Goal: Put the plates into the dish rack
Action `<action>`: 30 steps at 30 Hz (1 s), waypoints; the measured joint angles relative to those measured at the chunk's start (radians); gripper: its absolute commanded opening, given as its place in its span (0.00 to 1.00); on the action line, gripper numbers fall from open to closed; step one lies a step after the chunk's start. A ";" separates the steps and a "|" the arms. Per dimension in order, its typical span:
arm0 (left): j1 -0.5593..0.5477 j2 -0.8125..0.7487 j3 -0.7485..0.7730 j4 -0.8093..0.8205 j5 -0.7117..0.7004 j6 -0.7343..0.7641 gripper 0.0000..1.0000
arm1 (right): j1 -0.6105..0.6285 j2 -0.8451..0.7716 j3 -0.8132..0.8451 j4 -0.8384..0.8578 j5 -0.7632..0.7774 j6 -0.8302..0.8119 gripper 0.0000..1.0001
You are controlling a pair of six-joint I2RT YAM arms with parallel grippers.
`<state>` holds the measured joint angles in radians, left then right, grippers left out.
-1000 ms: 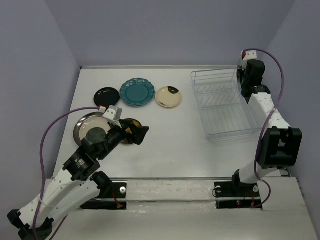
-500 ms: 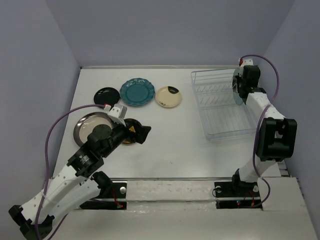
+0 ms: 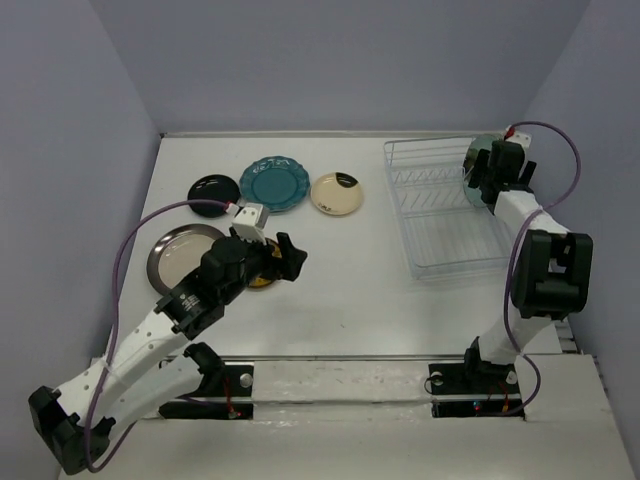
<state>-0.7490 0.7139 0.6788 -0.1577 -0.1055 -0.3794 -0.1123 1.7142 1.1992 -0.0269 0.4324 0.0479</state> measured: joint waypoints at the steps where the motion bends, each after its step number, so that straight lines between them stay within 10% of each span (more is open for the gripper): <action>1: 0.003 0.013 0.000 0.002 0.001 -0.010 0.94 | -0.002 -0.005 0.003 -0.017 0.003 0.034 0.92; 14: 0.011 0.138 -0.005 0.103 -0.030 -0.159 0.89 | -0.002 -0.383 -0.012 -0.150 -0.155 0.353 0.92; 30: 0.084 0.974 0.290 0.406 -0.204 -0.389 0.79 | 0.121 -0.978 -0.466 -0.084 -0.642 0.529 0.90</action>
<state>-0.6655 1.6875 0.9688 0.2485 -0.3096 -0.7685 0.0082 0.7361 0.7334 -0.1108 -0.2100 0.5770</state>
